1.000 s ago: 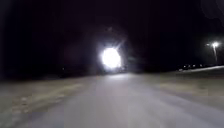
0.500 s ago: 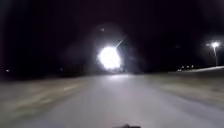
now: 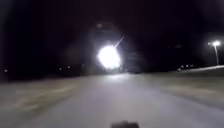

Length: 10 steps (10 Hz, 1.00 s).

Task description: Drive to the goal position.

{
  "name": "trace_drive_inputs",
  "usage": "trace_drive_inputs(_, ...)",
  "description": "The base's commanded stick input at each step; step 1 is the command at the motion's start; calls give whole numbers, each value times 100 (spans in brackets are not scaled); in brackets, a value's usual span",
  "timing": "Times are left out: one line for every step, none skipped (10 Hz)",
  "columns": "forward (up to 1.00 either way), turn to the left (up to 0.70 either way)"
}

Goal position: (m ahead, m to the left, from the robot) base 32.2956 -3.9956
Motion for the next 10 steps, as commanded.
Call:
trace_drive_inputs(100, 30)
trace_drive_inputs(100, 13)
trace_drive_inputs(100, 0)
trace_drive_inputs(100, 0)
trace_drive_inputs(100, 3)
trace_drive_inputs(100, 14)
trace_drive_inputs(100, 28)
trace_drive_inputs(100, 37)
trace_drive_inputs(100, 20)
trace_drive_inputs(100, 2)
